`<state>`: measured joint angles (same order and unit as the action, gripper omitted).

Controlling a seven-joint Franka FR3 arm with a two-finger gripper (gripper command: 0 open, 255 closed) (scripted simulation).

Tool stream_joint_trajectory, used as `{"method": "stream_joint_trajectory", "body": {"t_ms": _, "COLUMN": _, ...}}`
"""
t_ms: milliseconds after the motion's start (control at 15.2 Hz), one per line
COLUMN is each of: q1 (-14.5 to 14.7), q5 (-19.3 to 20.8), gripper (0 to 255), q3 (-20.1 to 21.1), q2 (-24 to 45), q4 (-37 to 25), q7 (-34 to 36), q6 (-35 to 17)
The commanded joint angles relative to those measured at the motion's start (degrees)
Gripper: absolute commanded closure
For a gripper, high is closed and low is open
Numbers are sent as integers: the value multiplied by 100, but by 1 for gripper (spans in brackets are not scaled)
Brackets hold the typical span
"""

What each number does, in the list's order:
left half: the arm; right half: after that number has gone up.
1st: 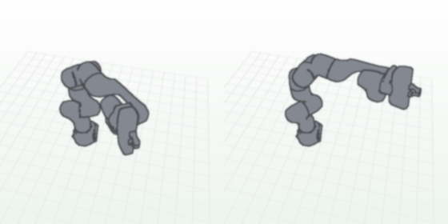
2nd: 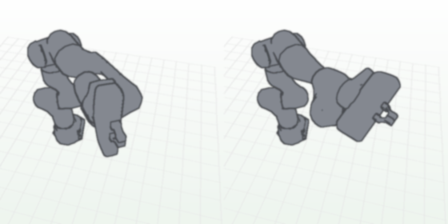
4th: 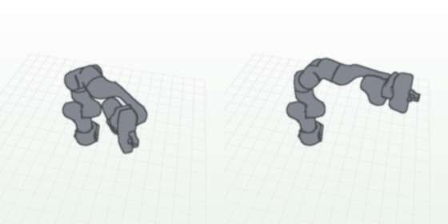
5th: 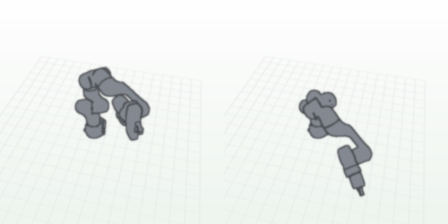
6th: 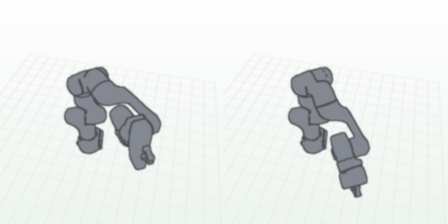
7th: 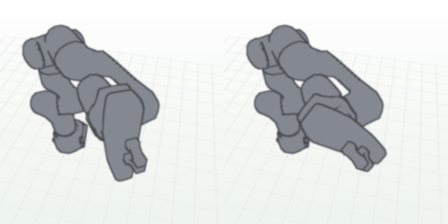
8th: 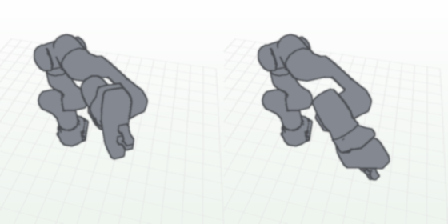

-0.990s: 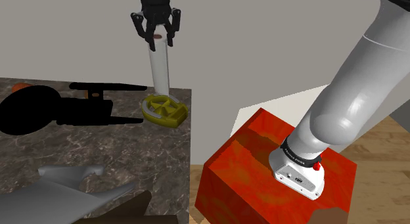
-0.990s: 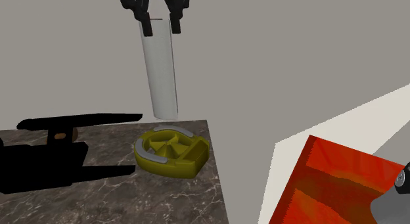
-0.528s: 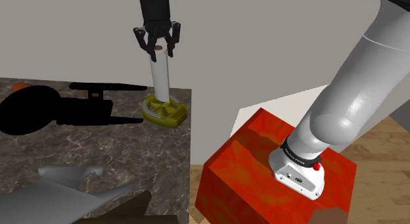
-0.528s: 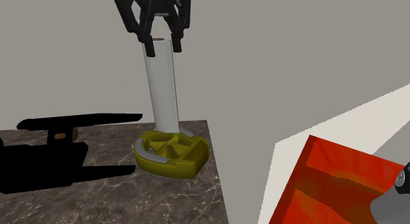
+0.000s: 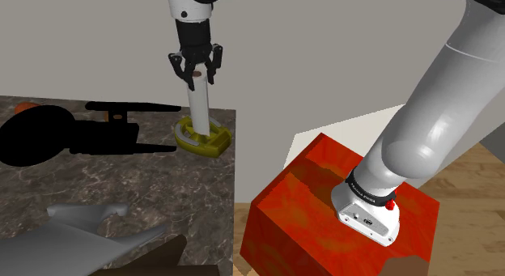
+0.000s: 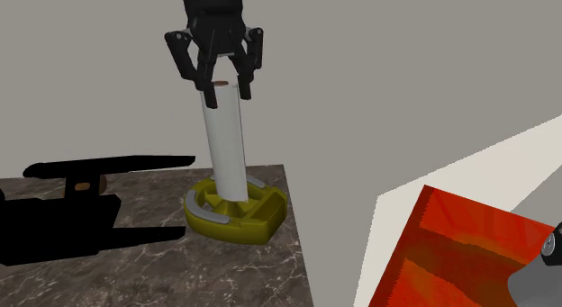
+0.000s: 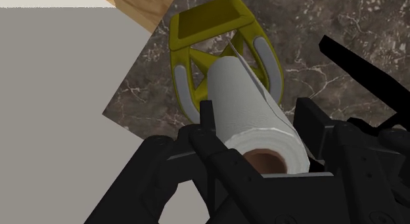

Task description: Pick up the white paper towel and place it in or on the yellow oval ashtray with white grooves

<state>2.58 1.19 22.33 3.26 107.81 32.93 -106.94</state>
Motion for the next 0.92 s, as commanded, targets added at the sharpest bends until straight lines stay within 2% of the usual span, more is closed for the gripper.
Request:
{"method": "stream_joint_trajectory", "body": {"t_ms": 0, "q1": 2, "q5": 2, "gripper": 255, "q3": 2, "q2": 3, "q4": 54, "q7": 5, "q6": -61}}
{"method": "stream_joint_trajectory", "body": {"t_ms": 396, "q1": 2, "q5": 2, "gripper": 255, "q3": 2, "q2": 4, "q4": 53, "q7": 5, "q6": -61}}
{"method": "stream_joint_trajectory", "body": {"t_ms": 462, "q1": 2, "q5": 2, "gripper": 0, "q3": 2, "q2": 4, "q4": 53, "q7": 5, "q6": -61}}
{"method": "stream_joint_trajectory", "body": {"t_ms": 792, "q1": 2, "q5": 2, "gripper": 0, "q3": 2, "q2": 4, "q4": 53, "q7": 5, "q6": -61}}
{"method": "stream_joint_trajectory", "body": {"t_ms": 858, "q1": 2, "q5": -7, "gripper": 0, "q3": 2, "q2": -16, "q4": -118, "q7": -2, "q6": 129}}
